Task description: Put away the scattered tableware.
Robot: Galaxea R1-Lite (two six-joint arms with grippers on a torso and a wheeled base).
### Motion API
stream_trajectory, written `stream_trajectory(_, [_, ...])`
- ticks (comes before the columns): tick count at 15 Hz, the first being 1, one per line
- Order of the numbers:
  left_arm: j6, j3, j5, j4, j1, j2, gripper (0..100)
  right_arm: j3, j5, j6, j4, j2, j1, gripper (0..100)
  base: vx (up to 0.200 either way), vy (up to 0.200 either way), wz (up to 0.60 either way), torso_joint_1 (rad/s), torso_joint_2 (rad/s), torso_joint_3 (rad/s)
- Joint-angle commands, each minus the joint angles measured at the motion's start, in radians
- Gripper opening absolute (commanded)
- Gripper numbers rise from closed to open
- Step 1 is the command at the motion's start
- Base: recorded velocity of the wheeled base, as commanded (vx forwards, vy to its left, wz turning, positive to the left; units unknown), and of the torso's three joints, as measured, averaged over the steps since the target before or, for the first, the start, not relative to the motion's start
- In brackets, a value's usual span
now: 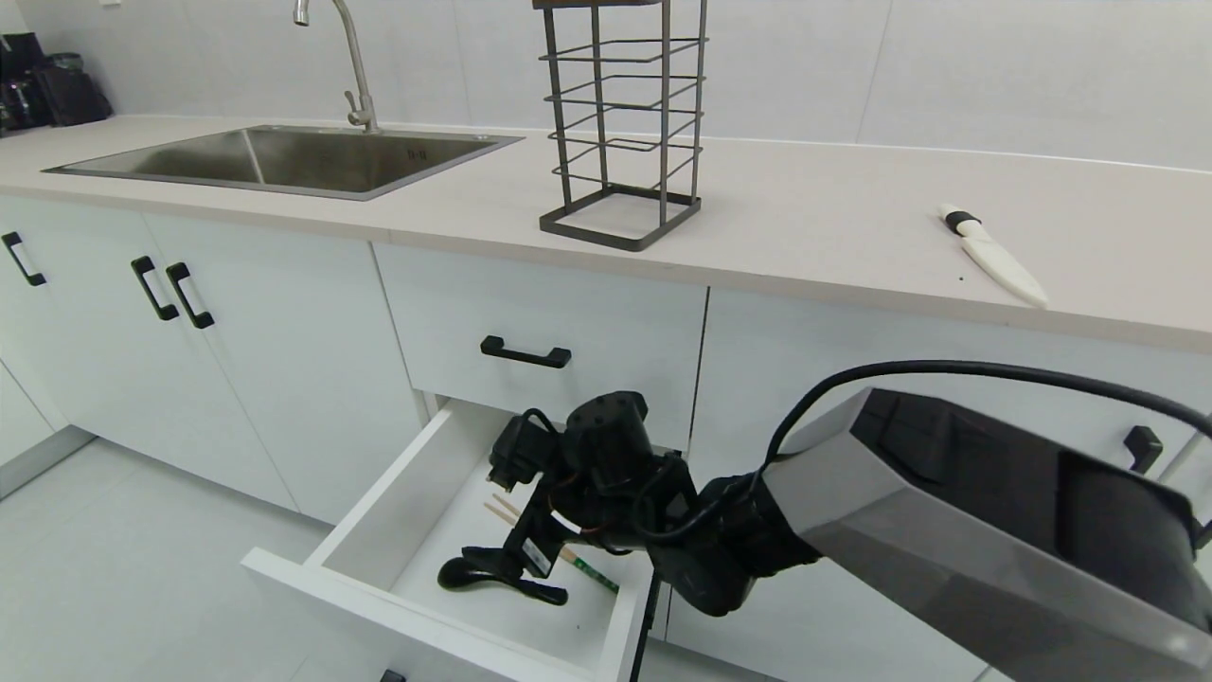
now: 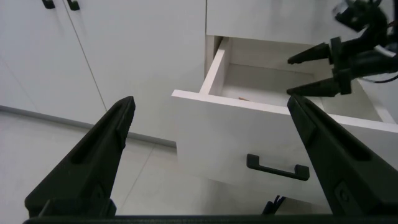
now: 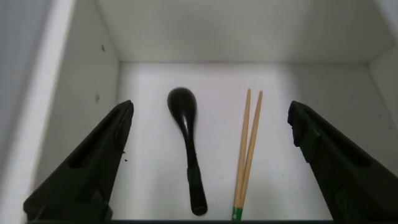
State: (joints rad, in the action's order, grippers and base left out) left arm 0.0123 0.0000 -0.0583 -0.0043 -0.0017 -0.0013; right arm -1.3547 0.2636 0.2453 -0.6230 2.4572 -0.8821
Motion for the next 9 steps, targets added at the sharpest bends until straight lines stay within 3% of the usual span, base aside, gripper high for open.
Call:
stream_trajectory(1, [0.0,0.0,0.0,0.0,0.0,0.001,100,0.111,0.0,0.0,-0.061,-0.126,-0.009,100,0.0,0.0,0.0,0.0,0.0,0.0])
stream_trajectory(4, [0.0,0.0,0.0,0.0,0.0,0.001,100,0.201,-0.07,-0.04,-0.147,-0.179,-0.005,100,0.0,0.0,0.0,0.0,0.0,0.0])
stream_trajectory(9, [0.0,0.0,0.0,0.0,0.0,0.001,100,0.413,-0.08,-0.069,-0.239,-0.325,-0.005,100,0.0,0.0,0.0,0.0,0.0,0.0])
